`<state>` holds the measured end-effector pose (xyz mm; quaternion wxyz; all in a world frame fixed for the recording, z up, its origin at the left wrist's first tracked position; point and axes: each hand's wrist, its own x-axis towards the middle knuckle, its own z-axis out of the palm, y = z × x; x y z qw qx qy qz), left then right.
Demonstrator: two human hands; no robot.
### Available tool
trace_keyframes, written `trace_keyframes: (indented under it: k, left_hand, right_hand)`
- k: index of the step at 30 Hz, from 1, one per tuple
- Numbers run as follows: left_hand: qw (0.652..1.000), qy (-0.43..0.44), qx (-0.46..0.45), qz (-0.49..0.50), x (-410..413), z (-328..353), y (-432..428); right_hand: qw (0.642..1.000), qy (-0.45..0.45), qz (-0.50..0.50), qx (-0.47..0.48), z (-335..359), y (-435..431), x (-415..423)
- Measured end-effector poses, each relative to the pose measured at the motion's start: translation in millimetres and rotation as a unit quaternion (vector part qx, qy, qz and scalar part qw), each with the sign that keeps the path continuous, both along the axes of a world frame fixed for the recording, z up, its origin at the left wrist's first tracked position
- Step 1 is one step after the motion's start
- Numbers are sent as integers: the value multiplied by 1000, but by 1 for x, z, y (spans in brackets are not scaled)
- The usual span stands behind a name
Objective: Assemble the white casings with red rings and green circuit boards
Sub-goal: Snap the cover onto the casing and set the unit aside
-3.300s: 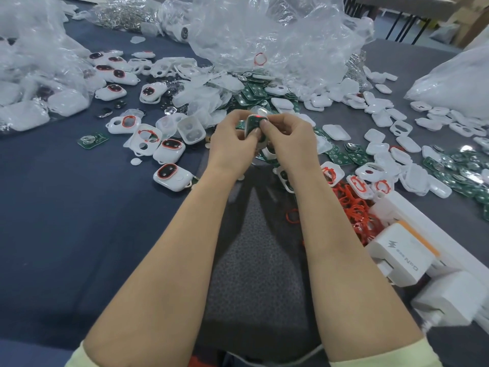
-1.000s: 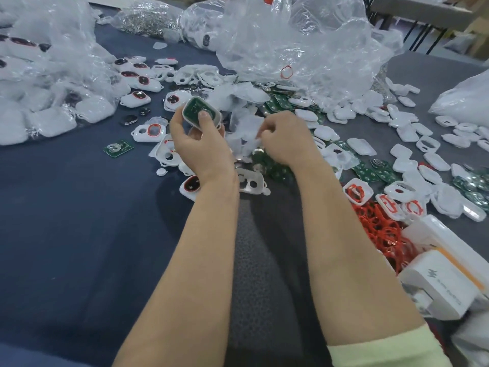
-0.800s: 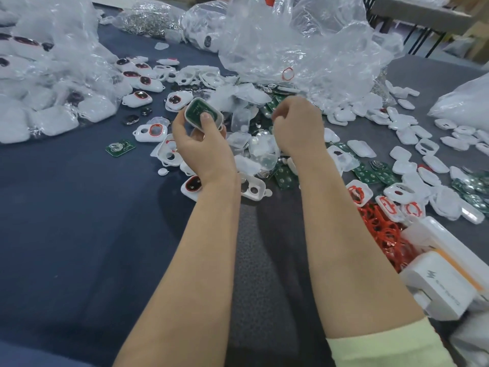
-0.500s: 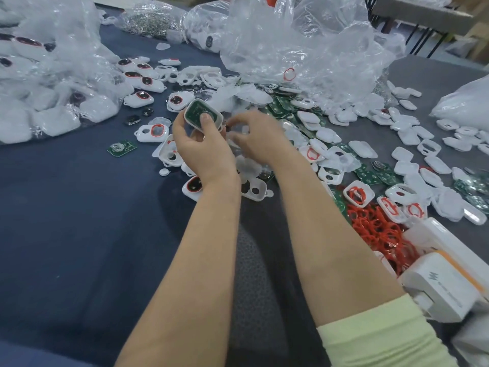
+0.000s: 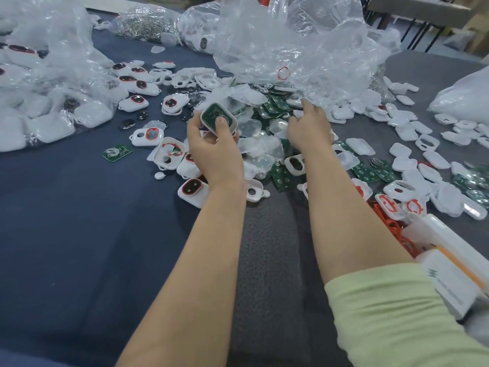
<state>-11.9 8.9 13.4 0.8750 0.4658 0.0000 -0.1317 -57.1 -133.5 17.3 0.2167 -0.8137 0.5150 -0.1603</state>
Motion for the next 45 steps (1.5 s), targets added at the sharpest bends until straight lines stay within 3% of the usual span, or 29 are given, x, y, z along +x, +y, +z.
trace_keyframes:
  k: [4,7,14,17,26,29,34,42,45]
  left_hand:
    - [1000,-2,0,-16,-1,-1,-1]
    - [1000,-3,2,-31,-2,-2,-3]
    - [991,-39,38,-123,-7,-5,-8]
    - [980,-70,59,-178,-12,-4,-8]
    - [967,-35,57,-246,-22,-2,-10]
    - [970,-35,61,-234,-23,-3,-11]
    - [973,-45,77,-215,-17,-8,-11]
    - [968,-55,77,-231,-18,-7,-12]
    - [970,-15,53,-236,-16,-5,-12]
  right_hand:
    - [999,23,-10,22,2,4,12]
    - [999,5,-33,-20,0,13,18]
    - [981,-163,-30,-102,2,25,-3]
    - [973,-180,-22,-140,13,27,-15]
    - [942,-326,58,-60,18,57,-56]
    - [948,-291,78,-101,11,68,-57]
    - [951,-264,159,-11,4,75,-56]
    - [941,-329,71,23,-1,68,-54]
    - [955,-291,35,-36,-3,62,-60]
